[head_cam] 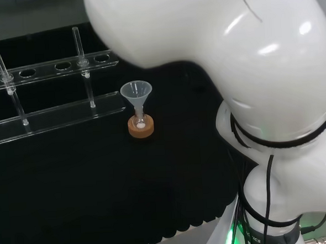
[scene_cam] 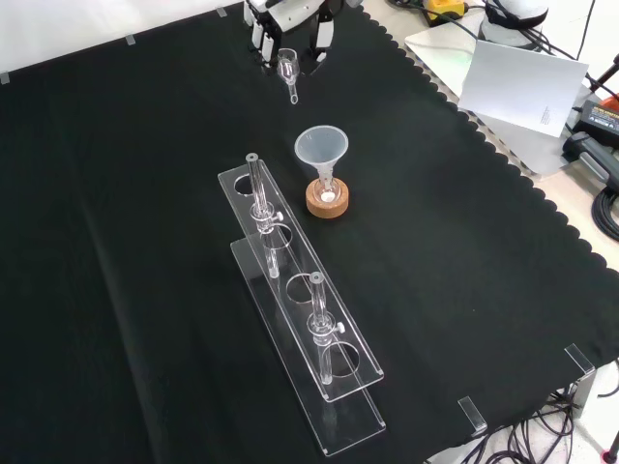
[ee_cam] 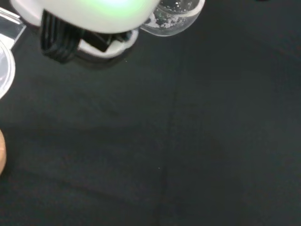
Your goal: Put the weighing funnel back on the table.
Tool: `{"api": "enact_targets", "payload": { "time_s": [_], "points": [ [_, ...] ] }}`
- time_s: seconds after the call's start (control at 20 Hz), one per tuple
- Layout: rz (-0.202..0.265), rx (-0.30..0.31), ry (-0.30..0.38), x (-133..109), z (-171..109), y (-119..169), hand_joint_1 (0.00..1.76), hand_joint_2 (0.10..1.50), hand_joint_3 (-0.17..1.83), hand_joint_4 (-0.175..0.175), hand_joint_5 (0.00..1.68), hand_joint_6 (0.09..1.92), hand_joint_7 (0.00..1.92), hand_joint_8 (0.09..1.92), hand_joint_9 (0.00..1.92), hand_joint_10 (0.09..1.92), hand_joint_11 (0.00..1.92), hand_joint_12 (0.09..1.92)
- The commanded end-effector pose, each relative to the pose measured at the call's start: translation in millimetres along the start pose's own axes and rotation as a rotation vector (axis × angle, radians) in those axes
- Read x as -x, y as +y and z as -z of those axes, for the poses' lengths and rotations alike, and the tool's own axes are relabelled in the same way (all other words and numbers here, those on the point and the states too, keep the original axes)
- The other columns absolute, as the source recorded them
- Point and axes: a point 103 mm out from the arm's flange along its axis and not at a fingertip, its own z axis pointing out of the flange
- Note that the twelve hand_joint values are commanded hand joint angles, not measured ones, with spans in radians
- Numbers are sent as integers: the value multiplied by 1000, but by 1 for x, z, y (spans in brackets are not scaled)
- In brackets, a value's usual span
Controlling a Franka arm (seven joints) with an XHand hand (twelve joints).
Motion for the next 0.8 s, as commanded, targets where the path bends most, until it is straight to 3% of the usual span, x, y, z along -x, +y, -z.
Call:
{"api": "enact_targets", "payload": {
  "time_s": [0.05, 0.8],
  "points": [
    [-7, 0, 79, 9, -4, 5, 1160, 629, 573, 175, 1586, 87, 1186, 451, 1495, 87, 1242, 742],
    [-73, -18, 199, 61, -15, 33, 1159, 630, 571, 175, 1585, 87, 1181, 453, 1495, 87, 1243, 740]
  ]
}}
